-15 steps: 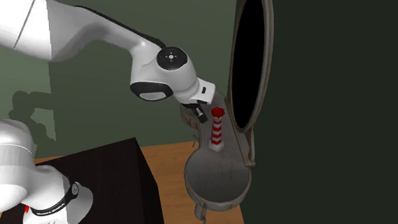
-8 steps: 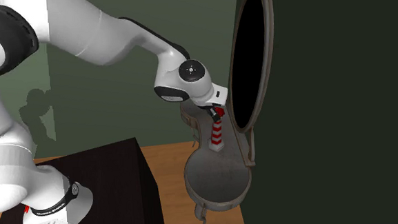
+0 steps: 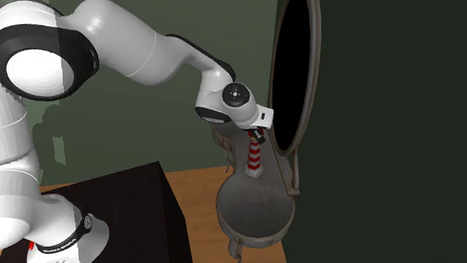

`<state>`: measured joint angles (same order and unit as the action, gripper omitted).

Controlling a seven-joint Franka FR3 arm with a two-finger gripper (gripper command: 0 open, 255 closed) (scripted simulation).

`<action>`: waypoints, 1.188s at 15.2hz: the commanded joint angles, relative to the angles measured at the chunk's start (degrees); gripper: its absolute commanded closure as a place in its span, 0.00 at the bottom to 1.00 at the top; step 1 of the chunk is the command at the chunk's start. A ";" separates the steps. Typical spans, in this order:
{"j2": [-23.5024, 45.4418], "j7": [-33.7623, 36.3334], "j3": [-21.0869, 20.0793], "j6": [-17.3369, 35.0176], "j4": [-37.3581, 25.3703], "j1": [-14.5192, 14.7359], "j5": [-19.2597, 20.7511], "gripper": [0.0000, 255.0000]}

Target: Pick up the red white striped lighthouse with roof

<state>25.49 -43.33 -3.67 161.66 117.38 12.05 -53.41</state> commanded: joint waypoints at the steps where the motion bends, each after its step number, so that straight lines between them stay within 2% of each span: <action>1: 1.26 -1.67 -0.83 0.88 -0.34 -0.61 -1.40 0.00; 3: 2.99 -3.70 -1.89 1.97 -0.93 -1.37 -3.07 0.00; 5: 2.99 -3.69 -1.90 1.98 -0.92 -1.38 -3.06 0.00; 6: 2.94 -3.65 -1.87 1.93 -0.91 -1.38 -3.01 1.00; 15: 2.99 -3.69 -1.91 1.98 -0.93 -1.38 -3.06 1.00; 18: 0.98 -1.34 -0.67 0.70 -0.25 -0.49 -1.12 1.00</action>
<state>27.06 -45.42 -4.72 162.75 116.97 11.27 -55.15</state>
